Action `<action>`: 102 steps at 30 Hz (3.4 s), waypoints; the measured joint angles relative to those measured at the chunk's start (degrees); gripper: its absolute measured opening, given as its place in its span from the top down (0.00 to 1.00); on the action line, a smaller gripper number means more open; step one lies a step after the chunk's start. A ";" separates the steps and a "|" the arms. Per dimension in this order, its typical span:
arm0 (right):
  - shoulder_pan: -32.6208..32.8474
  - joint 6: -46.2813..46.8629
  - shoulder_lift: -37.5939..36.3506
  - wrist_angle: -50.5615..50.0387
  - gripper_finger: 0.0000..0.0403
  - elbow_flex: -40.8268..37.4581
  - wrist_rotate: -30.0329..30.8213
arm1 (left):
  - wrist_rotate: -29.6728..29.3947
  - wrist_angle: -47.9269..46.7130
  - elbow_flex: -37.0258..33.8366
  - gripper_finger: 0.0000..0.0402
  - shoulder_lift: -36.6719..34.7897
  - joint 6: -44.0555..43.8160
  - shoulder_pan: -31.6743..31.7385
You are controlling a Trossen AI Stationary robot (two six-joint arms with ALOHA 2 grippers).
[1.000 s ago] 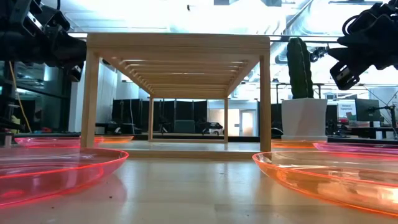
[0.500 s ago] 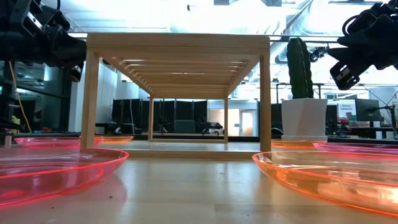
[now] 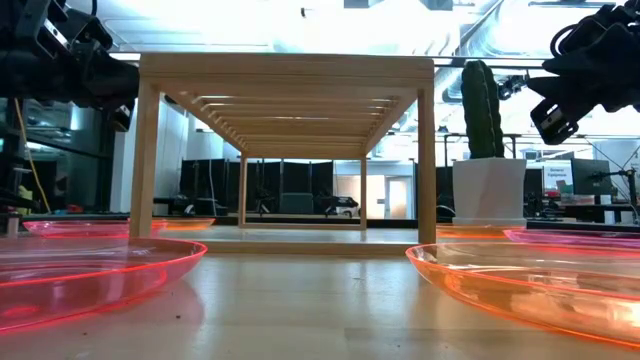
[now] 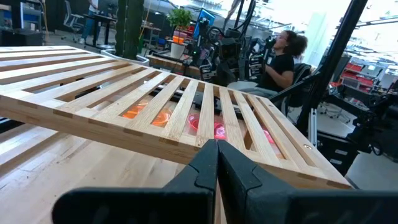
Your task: Place and stack plates onto a shelf
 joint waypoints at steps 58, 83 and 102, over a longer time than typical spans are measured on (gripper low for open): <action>0.01 0.00 0.00 -0.01 0.79 0.00 0.00 | 0.01 0.01 -0.02 1.00 -0.02 0.00 0.00; 0.00 0.00 0.01 -0.01 0.79 0.01 -0.01 | 0.01 0.00 -0.01 1.00 -0.02 0.00 0.01; -0.01 -2.62 0.00 0.01 0.79 0.01 0.48 | 0.01 0.01 -0.01 1.00 -0.02 0.00 0.01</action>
